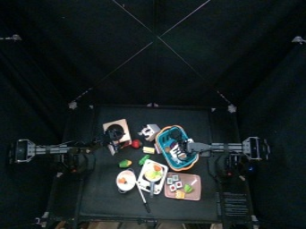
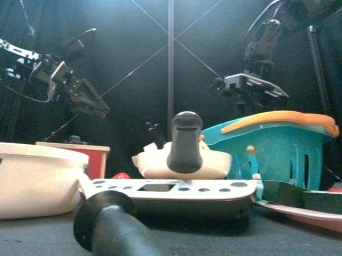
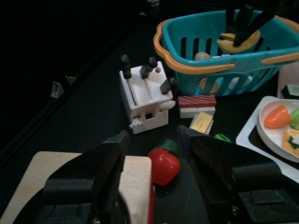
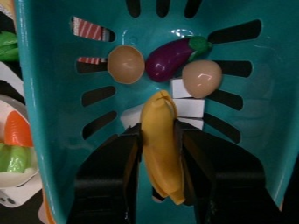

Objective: Place banana on plate

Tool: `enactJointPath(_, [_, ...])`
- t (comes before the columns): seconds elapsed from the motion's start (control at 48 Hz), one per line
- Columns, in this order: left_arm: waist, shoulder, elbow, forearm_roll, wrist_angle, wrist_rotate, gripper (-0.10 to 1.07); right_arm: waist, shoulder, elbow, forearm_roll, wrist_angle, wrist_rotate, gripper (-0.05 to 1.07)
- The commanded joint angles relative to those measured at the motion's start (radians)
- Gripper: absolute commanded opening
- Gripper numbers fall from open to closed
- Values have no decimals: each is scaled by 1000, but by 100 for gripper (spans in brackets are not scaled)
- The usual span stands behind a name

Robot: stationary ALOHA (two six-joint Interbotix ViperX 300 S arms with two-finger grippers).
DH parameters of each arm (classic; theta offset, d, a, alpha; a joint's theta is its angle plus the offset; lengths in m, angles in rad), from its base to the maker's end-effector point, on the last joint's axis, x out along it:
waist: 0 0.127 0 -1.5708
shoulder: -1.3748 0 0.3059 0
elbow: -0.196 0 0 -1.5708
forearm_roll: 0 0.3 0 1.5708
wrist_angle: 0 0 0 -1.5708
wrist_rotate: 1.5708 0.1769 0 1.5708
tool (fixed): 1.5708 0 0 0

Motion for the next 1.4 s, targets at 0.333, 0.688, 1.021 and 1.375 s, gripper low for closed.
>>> enactJointPath(0.333, [0,2,-11,2,8,-2,87,383,-365,192,11,-137,2,67])
enactJointPath(0.688, [-2,0,-9,3,8,2,87,508,-402,416,92,-330,5,67])
enactJointPath(1.021, [0,0,-3,3,11,3,87,495,-319,439,126,-336,8,71])
enactJointPath(1.375, [0,0,-6,8,11,3,87,482,-324,400,135,-330,2,90])
